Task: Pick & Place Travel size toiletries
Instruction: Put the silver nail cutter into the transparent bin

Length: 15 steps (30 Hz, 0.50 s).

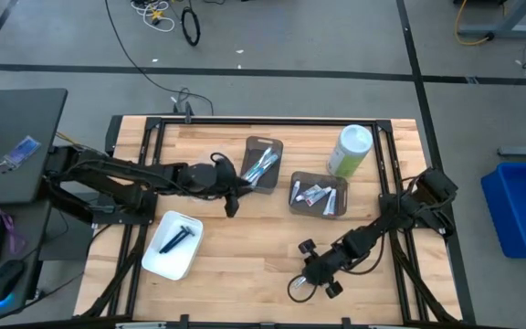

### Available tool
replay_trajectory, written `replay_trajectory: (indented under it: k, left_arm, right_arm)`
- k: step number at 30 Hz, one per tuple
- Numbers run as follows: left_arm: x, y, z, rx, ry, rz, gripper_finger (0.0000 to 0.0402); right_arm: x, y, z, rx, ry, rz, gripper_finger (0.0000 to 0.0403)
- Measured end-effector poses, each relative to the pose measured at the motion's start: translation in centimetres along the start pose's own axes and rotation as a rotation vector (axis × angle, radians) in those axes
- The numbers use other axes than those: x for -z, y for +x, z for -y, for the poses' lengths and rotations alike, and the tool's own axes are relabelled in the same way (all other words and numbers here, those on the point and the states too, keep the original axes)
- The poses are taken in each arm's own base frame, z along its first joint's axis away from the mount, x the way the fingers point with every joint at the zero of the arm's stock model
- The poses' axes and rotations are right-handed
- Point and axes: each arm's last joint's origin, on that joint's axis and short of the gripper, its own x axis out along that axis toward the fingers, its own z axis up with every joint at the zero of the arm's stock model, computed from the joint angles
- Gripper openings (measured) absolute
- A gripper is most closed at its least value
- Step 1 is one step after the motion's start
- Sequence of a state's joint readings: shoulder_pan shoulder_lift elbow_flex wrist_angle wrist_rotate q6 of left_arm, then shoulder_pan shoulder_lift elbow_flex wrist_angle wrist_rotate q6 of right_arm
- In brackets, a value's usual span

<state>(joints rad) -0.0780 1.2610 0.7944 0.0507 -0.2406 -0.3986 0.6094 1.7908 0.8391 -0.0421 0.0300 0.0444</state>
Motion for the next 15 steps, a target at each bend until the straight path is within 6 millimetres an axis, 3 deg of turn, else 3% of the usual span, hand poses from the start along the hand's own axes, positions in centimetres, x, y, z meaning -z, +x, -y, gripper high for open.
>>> replay_trajectory:
  k: [8,15]
  left_arm:
    - [1.2,-1.0,3.4,0.2,0.136,-0.031,0.0111]
    - [1.6,-1.3,4.2,0.226,0.246,-0.027,0.0111]
  right_arm:
    - [-0.9,0.1,1.1,0.084,0.11,0.082,0.0062]
    - [-3.8,-1.7,4.1,0.329,0.066,0.182,0.0063]
